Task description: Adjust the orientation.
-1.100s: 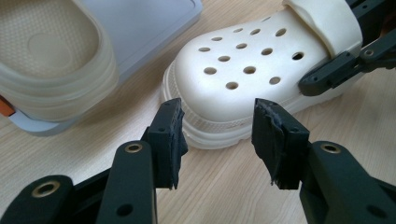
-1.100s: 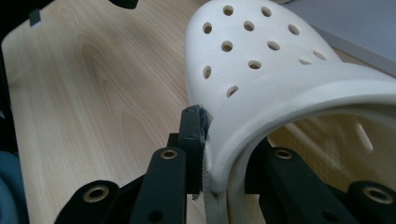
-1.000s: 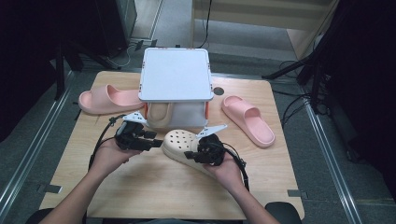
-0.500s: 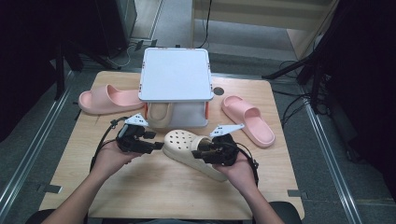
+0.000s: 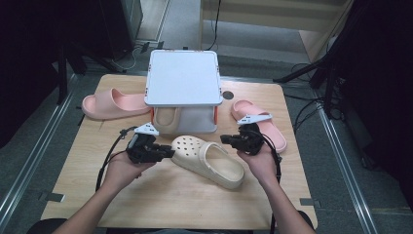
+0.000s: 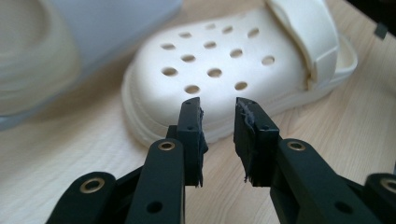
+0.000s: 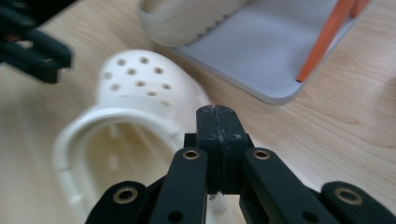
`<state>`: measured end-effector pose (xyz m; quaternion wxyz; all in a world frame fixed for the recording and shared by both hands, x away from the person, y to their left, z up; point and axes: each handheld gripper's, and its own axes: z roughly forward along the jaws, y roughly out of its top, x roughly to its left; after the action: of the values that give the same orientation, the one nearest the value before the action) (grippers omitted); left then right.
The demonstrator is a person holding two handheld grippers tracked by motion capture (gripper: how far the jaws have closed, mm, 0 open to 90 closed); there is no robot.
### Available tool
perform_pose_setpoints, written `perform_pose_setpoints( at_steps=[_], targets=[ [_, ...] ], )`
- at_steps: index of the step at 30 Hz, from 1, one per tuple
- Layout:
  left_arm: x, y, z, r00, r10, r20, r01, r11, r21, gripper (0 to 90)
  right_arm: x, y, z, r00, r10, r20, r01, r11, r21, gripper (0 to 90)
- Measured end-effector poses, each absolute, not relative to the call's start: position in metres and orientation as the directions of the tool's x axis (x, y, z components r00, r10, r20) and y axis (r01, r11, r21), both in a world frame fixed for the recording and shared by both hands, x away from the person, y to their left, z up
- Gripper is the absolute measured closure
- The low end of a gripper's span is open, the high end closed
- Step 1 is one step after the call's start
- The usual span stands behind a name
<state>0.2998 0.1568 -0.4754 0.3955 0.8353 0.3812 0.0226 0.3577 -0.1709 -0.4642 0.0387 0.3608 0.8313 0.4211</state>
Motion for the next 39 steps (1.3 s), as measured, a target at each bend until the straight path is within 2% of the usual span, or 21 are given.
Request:
perform_pose_setpoints(
  at_steps=[4,10,17,29,39],
  targets=[
    [0.305,0.146,-0.491,0.714,0.645,-0.271,0.635,-0.434,0.639,72.2,0.374,-0.162,-0.480,-0.748,0.614,0.252,0.583,0.427,0.692,89.1],
    [0.307,0.145,-0.495,0.722,0.637,-0.270,0.618,-0.417,0.667,70.7,0.378,-0.152,-0.490,-0.762,0.588,0.272,0.587,0.449,0.674,88.4],
    [0.308,0.146,-0.495,0.725,0.642,-0.250,0.607,-0.425,0.671,69.2,0.373,-0.150,-0.489,-0.763,0.587,0.271,0.591,0.463,0.660,88.4],
    [0.322,0.146,-0.497,0.720,0.638,-0.273,0.612,-0.397,0.684,64.5,0.357,-0.144,-0.492,-0.771,0.583,0.256,0.581,0.480,0.657,87.4],
    [0.341,0.143,-0.498,0.729,0.618,-0.294,0.612,-0.396,0.685,63.7,0.341,-0.145,-0.493,-0.741,0.616,0.268,0.608,0.444,0.659,84.7]
  ],
)
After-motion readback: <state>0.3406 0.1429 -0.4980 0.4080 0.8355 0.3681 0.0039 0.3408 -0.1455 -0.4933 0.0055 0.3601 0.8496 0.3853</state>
